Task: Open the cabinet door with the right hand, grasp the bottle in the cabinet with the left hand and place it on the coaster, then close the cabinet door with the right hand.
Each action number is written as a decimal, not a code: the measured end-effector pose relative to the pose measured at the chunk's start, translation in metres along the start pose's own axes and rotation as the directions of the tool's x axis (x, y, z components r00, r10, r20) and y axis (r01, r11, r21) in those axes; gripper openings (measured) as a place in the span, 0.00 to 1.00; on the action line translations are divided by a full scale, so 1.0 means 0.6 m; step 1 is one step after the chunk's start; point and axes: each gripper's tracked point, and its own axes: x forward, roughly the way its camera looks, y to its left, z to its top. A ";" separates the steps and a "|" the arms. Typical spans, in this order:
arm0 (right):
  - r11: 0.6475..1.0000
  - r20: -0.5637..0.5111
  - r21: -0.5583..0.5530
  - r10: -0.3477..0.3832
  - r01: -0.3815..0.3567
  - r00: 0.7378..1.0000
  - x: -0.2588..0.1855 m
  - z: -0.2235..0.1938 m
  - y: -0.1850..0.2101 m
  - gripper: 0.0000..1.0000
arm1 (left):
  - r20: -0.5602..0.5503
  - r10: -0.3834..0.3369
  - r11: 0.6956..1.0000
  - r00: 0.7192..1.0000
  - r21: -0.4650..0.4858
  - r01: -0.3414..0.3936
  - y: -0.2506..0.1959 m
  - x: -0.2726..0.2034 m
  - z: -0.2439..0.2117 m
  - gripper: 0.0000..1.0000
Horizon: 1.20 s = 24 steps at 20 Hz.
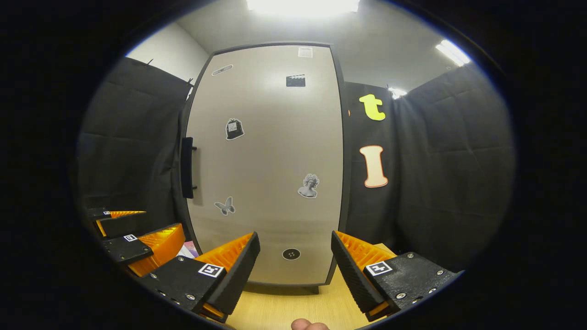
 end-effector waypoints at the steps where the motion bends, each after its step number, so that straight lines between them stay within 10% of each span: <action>1: 1.000 0.002 0.000 0.000 0.000 1.000 0.001 0.000 0.000 0.96 | 0.003 -0.003 1.000 1.000 0.003 0.003 -0.002 -0.001 0.002 0.91; 24: 0.997 0.075 -0.044 0.061 -0.058 0.995 0.033 0.066 0.024 0.96 | 0.025 -0.020 1.000 1.000 -0.007 0.020 0.018 -0.071 -0.001 0.87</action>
